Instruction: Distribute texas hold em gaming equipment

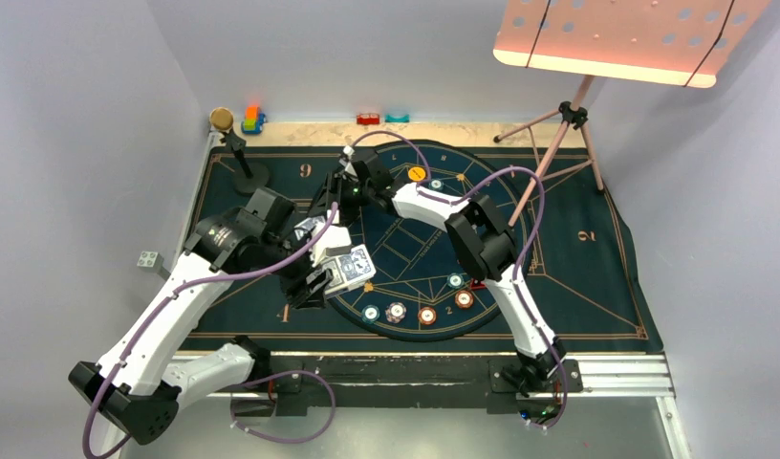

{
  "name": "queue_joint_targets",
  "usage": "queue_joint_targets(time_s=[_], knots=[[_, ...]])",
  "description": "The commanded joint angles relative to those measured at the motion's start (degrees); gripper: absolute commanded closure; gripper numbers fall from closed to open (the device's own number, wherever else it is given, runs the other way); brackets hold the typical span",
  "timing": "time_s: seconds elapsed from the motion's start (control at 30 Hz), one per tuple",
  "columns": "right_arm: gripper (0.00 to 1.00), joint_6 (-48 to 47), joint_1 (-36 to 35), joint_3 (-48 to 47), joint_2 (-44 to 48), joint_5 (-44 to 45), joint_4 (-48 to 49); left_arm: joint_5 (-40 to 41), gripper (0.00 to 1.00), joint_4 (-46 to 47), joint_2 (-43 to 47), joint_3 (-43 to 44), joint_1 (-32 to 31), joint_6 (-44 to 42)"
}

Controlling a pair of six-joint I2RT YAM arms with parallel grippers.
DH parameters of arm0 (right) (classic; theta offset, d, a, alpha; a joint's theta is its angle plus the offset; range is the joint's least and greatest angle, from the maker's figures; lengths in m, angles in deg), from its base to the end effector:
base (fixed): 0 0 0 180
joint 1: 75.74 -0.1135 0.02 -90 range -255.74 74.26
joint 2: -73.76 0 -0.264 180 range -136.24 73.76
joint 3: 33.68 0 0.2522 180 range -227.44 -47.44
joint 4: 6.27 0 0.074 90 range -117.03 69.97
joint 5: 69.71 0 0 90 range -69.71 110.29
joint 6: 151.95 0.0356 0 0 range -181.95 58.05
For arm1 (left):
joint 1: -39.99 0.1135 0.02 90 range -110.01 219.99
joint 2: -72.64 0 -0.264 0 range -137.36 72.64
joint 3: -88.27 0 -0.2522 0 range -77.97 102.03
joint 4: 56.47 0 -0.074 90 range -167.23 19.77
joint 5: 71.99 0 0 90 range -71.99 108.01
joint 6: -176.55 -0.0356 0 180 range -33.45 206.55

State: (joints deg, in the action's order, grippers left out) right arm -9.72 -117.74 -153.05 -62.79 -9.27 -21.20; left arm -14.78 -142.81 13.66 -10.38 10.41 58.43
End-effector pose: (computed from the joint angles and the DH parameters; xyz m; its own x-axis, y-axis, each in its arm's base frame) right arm 0.3907 0.3754 0.1648 -0.9475 0.0721 -0.3115 -0.2344 0.5058 0.8302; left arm 0.1320 -0.0971 0.3423 -0.3962 0.6805 -0.6164 0.9166 0.3323 -0.2224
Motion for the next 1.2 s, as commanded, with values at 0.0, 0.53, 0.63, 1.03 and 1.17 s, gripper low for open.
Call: queue_joint_targets(time_s=[0.0,0.53,0.63,1.03,1.17], knots=[[0.36,-3.44,0.78,-1.45,4.89,3.43,-5.28,-1.55,0.97,0.57,-0.03,1.12,0.21,-0.71],[0.11,-10.69,9.59,27.20,43.88,1.79,-6.60,0.44,0.98,2.69,-2.15,0.96,0.18,-0.14],[0.09,-11.37,9.73,33.55,51.53,-1.77,-6.51,0.61,0.98,3.44,-2.77,1.06,0.22,0.14],[0.05,-5.32,4.72,47.94,60.73,-13.53,7.69,0.87,0.99,5.16,-4.14,2.42,0.23,0.78],[0.04,-3.43,2.94,47.07,58.21,-15.62,11.17,0.66,1.00,5.23,-4.64,2.81,0.23,1.04]])
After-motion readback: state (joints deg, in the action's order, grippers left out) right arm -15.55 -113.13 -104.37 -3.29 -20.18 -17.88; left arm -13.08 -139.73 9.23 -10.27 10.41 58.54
